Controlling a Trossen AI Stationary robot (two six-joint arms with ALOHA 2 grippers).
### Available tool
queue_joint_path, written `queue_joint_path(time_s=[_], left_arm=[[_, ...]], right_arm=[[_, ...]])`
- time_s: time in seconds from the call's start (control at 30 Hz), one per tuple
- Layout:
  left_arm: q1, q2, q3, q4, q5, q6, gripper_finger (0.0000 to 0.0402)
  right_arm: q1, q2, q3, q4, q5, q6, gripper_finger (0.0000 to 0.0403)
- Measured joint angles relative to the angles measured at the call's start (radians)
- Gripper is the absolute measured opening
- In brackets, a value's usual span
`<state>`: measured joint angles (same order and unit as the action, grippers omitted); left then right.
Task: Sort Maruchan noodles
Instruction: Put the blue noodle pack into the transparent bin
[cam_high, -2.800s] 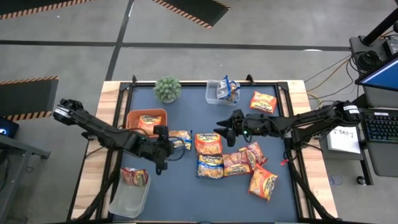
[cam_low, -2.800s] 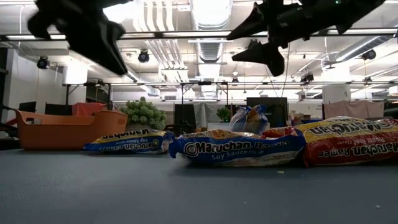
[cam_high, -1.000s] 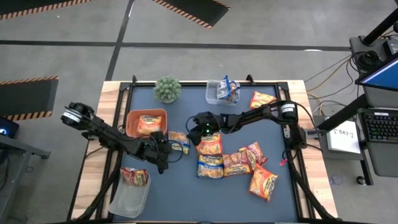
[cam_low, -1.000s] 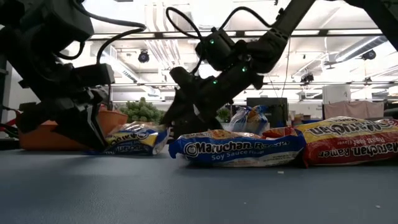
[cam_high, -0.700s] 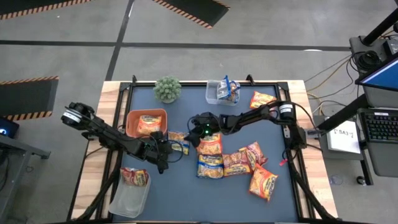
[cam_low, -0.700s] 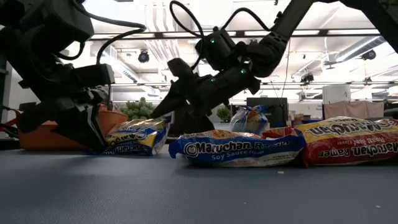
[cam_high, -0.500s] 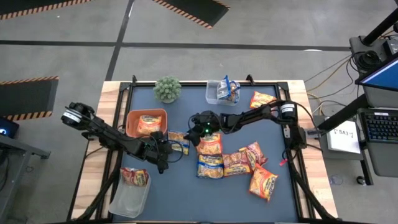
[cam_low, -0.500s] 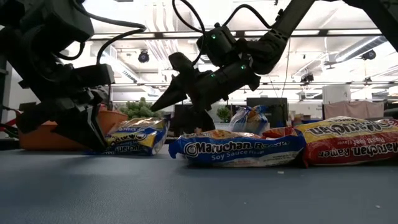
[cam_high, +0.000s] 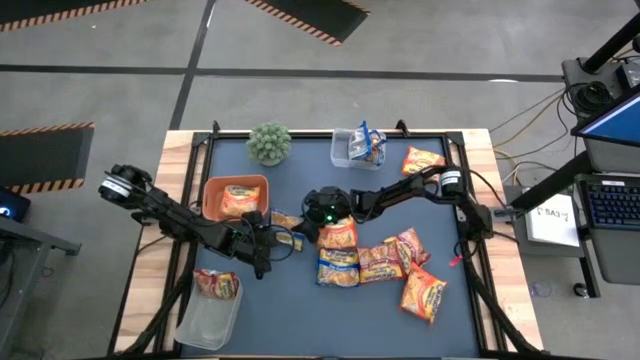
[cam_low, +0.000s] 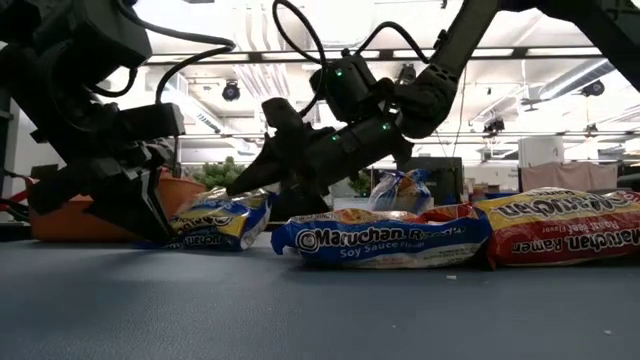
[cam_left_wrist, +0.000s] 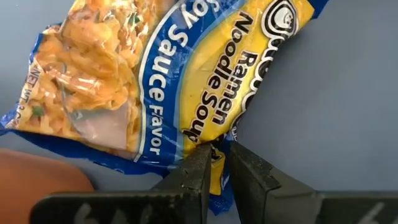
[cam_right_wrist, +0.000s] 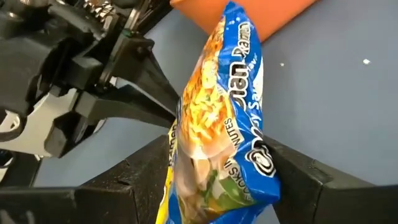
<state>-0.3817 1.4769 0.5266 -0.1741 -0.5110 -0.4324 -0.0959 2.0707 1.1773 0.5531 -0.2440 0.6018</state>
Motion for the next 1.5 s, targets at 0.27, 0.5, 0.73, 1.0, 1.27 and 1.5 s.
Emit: queue_joint_path(time_s=[0.27,0.5,0.73,1.0,1.27,1.5], left_arm=[[0.0,0.0,0.0,0.008,0.0,0.0,0.0039],[-0.003,-0.014,0.0,0.008,0.004,0.001,0.0039],[-0.032,-0.14,0.0,-0.03,-0.001,0.031,0.0039],[-0.04,-0.376,0.0,-0.114,-0.005,0.11,0.0039],[-0.04,-0.571,0.001,0.035,-0.114,0.391,0.0039],[-0.04,-0.624,0.001,0.201,-0.268,0.657,0.0039]], right_arm=[[-0.001,0.038,0.047,0.007,-0.018,0.001,0.0162],[-0.001,0.035,0.047,0.006,-0.029,0.001,0.0095],[0.0,0.011,0.047,-0.031,-0.053,0.002,0.0101],[-0.002,-0.082,0.046,-0.128,-0.051,-0.043,0.0092],[-0.024,-0.263,0.046,-0.361,-0.047,-0.091,0.0093],[-0.111,-0.42,0.159,-0.718,-0.023,-0.091,0.0093]])
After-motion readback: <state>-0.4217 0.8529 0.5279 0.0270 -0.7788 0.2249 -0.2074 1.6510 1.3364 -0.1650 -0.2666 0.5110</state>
